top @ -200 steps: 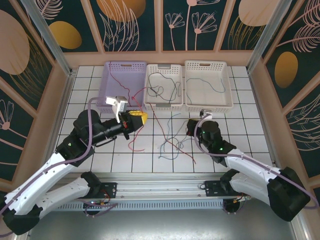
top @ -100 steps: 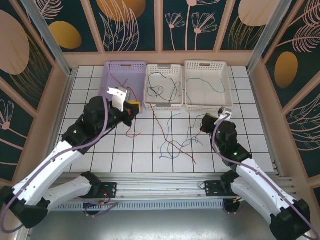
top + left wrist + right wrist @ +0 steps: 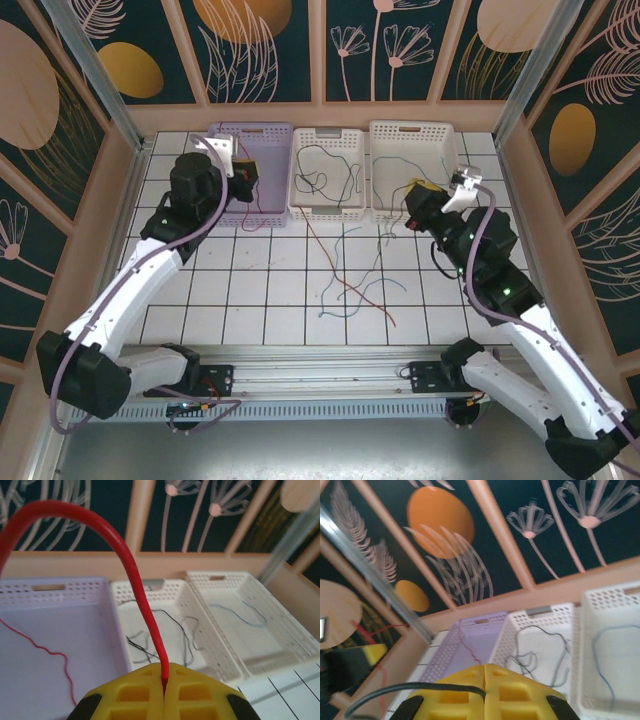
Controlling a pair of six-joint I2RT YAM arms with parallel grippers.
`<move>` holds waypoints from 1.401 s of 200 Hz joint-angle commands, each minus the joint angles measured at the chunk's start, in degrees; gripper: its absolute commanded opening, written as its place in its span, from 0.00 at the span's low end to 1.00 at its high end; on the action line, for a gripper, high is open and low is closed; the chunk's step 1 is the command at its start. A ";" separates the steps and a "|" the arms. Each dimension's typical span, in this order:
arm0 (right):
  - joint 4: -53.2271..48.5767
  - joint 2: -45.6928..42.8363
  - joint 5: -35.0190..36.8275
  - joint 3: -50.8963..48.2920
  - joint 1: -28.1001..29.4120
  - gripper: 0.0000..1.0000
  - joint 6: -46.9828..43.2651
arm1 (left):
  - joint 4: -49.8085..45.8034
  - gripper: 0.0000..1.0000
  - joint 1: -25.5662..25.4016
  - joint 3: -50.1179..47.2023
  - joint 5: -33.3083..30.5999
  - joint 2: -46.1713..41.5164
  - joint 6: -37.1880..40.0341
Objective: Untangle the cables
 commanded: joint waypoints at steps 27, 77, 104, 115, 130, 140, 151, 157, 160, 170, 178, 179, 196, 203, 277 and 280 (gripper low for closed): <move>-6.78 8.47 1.95 16.39 8.91 0.00 -7.06 | 8.48 0.00 6.66 2.56 1.83 8.29 -3.04; -11.21 18.30 -2.22 34.65 10.44 0.00 -9.77 | 11.02 0.00 11.04 4.79 1.49 17.62 -4.83; -13.58 24.17 -4.23 43.39 10.43 0.00 -11.43 | 11.57 0.00 11.63 6.60 0.52 21.07 -4.78; -14.33 26.62 -4.92 46.51 10.32 0.00 -12.28 | 11.70 0.00 11.67 7.39 0.00 22.32 -4.80; -15.24 29.77 -4.94 50.20 10.34 0.00 -12.95 | 11.93 0.00 11.74 8.38 -0.31 24.41 -4.78; -15.84 31.97 -4.95 52.66 10.25 0.00 -13.40 | 11.97 0.00 11.86 9.08 -0.16 25.97 -4.76; -16.78 34.29 -6.77 55.48 10.16 0.00 -13.83 | 11.71 0.00 11.86 10.07 -0.23 27.65 -4.57; -17.28 35.46 -7.12 56.98 9.94 0.00 -13.92 | 11.52 0.00 11.85 10.70 -0.28 29.08 -4.47; -17.65 36.05 -7.33 57.75 9.94 0.00 -14.03 | 11.41 0.00 11.82 10.99 -0.29 29.97 -4.41; -18.41 37.76 -7.81 60.09 9.63 0.00 -14.16 | 11.31 0.00 11.82 11.88 -0.41 31.82 -4.25; -18.93 38.87 -8.18 61.71 9.38 0.00 -14.29 | 11.31 0.00 11.88 12.57 -0.24 33.02 -4.14; -18.99 39.01 -8.23 61.91 9.33 0.00 -14.28 | 11.27 0.00 11.85 12.66 -0.20 33.24 -4.14; -19.53 40.44 -8.78 64.05 9.00 0.00 -14.49 | 10.99 0.00 11.90 14.44 0.42 36.42 -4.22; -19.58 40.89 -9.04 64.43 8.85 0.00 -14.60 | 10.88 0.00 11.94 15.35 0.83 37.64 -4.40; -17.65 40.30 -9.73 60.91 8.49 0.00 -14.90 | 10.62 0.00 11.79 23.18 12.59 48.52 -10.07; -17.53 40.30 -9.75 60.76 8.49 0.00 -14.96 | 10.92 0.00 11.88 23.02 12.92 48.65 -10.30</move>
